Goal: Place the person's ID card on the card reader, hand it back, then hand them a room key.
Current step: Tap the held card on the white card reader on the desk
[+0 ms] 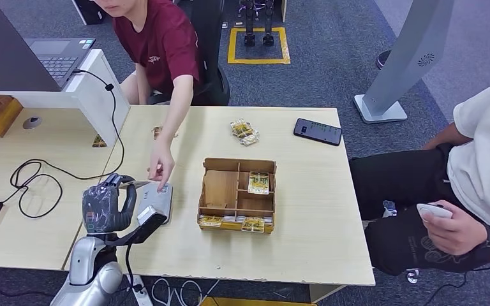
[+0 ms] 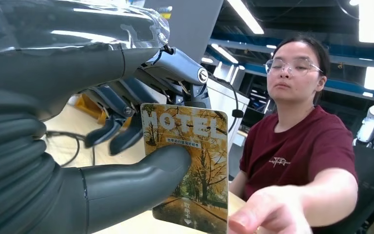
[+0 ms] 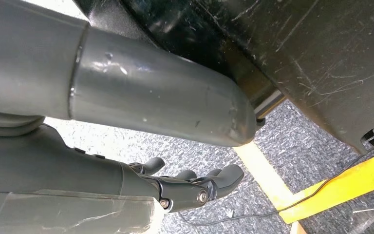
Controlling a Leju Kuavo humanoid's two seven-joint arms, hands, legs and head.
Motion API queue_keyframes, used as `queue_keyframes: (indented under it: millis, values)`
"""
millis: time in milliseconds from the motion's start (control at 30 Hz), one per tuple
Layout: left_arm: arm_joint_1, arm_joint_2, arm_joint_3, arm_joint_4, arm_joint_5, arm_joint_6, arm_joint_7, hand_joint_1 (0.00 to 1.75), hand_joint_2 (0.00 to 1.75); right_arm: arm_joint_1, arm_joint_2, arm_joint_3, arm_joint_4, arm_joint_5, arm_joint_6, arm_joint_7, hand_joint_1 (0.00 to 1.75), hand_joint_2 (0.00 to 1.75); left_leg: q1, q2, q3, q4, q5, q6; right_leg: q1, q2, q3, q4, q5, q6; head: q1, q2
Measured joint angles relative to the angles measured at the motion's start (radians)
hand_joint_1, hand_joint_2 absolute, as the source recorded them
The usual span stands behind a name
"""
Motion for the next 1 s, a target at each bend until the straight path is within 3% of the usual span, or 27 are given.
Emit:
queue_keyframes:
  millis: [367,533,600,767,1000]
  values:
    - [0.000,-0.006,0.000,-0.040,0.236,-0.107,-0.066,1.75,1.75,0.000,0.000,0.000,0.000,0.000,-0.007,-0.001,0.00,0.00,0.000,0.000,0.000,0.000,0.000,0.000,0.000,0.000,0.000,0.000,0.000,0.000,0.000,0.000]
    - [-0.005,-0.017,0.000,-0.058,0.548,-0.403,0.000,1.75,1.75,0.000,0.000,0.000,0.000,-0.004,-0.019,0.000,0.00,0.00,0.000,0.000,0.000,0.000,0.000,0.000,0.000,0.000,0.000,0.000,0.000,0.000,0.000,0.000]
    - [-0.013,-0.020,0.000,-0.060,0.628,-0.463,0.045,1.75,1.75,0.001,0.000,0.000,0.000,-0.004,-0.024,0.000,0.00,0.00,0.000,0.000,0.000,0.000,0.000,0.000,0.000,0.000,0.000,0.000,0.000,0.000,0.000,0.000]
    - [-0.056,-0.019,0.000,-0.049,0.647,-0.445,0.126,1.75,1.75,0.001,0.000,0.000,0.000,-0.005,-0.032,0.002,0.00,0.00,0.000,0.000,0.000,0.000,0.000,0.000,0.000,0.000,0.000,0.000,0.000,0.000,0.000,0.000]
    - [-0.077,-0.018,0.000,-0.015,0.672,-0.443,0.156,1.75,1.75,0.002,0.007,0.000,0.000,-0.004,-0.046,0.019,0.00,0.00,0.000,0.000,0.000,0.000,0.000,0.000,0.000,0.000,0.000,0.000,0.000,0.000,0.000,0.000]
